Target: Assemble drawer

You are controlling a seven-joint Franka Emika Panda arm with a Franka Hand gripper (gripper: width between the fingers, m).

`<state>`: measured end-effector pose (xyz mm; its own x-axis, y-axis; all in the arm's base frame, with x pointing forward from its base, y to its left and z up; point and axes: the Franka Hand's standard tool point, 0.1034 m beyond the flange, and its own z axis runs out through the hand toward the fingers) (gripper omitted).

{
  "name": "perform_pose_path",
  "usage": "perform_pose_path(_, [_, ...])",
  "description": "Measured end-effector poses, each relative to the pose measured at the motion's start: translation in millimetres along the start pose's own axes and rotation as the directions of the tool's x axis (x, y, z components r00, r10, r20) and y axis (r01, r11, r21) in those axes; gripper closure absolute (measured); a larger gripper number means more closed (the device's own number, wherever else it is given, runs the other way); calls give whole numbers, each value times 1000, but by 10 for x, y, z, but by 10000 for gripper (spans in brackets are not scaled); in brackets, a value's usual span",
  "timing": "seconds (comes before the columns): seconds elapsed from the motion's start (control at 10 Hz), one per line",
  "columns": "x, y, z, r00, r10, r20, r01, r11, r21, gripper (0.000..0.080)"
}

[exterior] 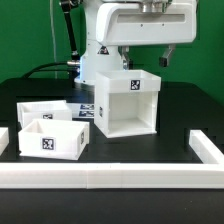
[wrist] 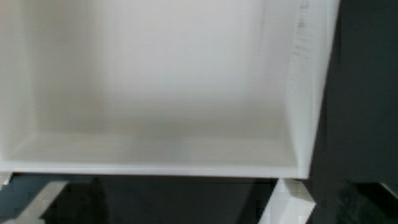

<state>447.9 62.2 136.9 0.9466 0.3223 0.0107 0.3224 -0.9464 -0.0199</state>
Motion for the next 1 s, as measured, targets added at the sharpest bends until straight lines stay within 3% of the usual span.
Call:
perform_pose_path(0.2, [-197, -93, 83, 996, 83, 29, -83, 997, 0, 150])
perform_pose_path(0.5, [-472, -262, 289, 998, 60, 17, -60, 998, -3, 150])
perform_pose_path(0.8, [-549, -357, 369, 998, 51, 25, -51, 999, 0, 150])
perform_pose_path(0.9, [-558, -357, 391, 998, 51, 30, -51, 999, 2, 182])
perform_pose_path(1.0, [-579, -355, 428, 998, 53, 38, -53, 999, 5, 321])
